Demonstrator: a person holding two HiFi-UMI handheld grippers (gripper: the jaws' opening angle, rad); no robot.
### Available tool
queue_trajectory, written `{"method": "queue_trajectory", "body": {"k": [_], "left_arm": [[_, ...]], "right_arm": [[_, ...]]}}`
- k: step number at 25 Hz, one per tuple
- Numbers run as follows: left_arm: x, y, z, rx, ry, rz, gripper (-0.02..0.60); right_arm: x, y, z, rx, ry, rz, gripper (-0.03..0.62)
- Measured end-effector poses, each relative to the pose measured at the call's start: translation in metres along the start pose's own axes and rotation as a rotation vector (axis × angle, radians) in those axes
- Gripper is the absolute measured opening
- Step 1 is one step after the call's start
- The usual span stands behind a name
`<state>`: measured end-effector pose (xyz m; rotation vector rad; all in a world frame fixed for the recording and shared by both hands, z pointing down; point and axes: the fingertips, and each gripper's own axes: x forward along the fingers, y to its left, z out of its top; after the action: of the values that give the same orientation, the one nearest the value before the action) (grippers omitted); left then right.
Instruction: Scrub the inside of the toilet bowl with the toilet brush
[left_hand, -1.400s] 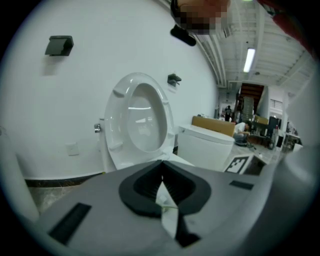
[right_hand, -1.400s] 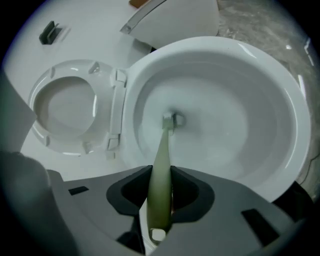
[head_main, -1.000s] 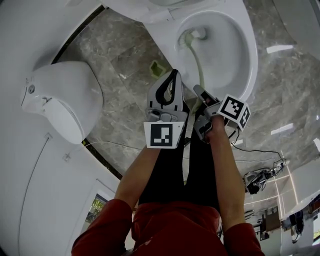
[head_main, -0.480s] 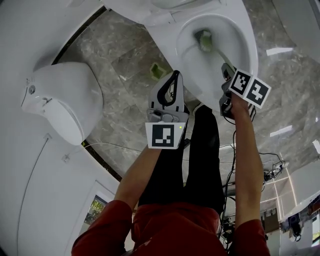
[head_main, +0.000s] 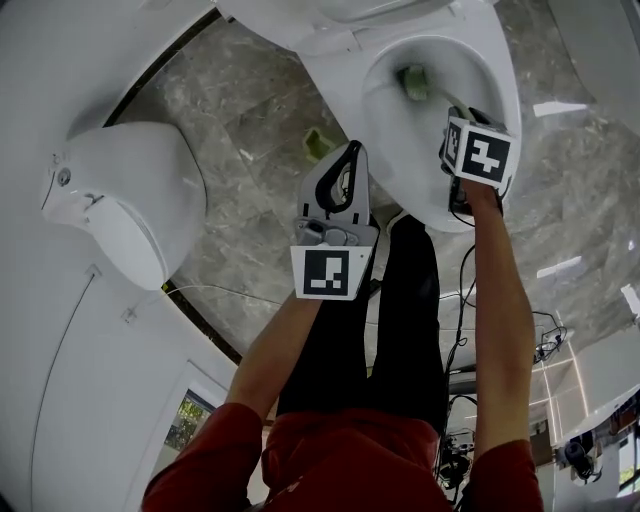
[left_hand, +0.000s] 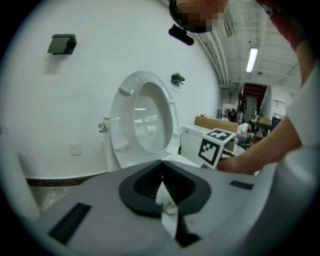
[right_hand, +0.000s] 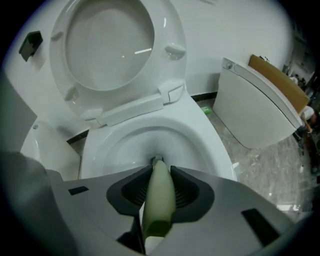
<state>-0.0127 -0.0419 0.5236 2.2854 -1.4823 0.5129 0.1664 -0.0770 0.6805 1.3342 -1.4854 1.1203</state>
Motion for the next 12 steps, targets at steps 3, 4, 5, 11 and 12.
{"method": "queue_trajectory", "body": {"k": [3,4,5,11,12], "left_arm": [[0.0,0.003,-0.003,0.003,0.012,-0.002,0.0],[0.001,0.004,-0.003,0.003,0.011,-0.002,0.0],[0.0,0.004,-0.003,0.003,0.008,-0.002,0.0],[0.001,0.002,0.0,-0.01,-0.001,-0.003,0.0],[0.002,0.002,0.0,-0.012,-0.001,-0.003,0.0]], "right_arm": [[-0.003,-0.004,0.013,-0.023,-0.01,-0.011,0.107],[-0.015,-0.006,0.018,-0.026,-0.031,-0.011,0.107],[-0.03,-0.007,0.022,-0.024,-0.059,-0.011,0.107],[-0.054,-0.012,0.039,-0.058,-0.119,-0.032,0.107],[-0.04,-0.008,0.039,-0.092,-0.097,-0.035,0.109]]}}
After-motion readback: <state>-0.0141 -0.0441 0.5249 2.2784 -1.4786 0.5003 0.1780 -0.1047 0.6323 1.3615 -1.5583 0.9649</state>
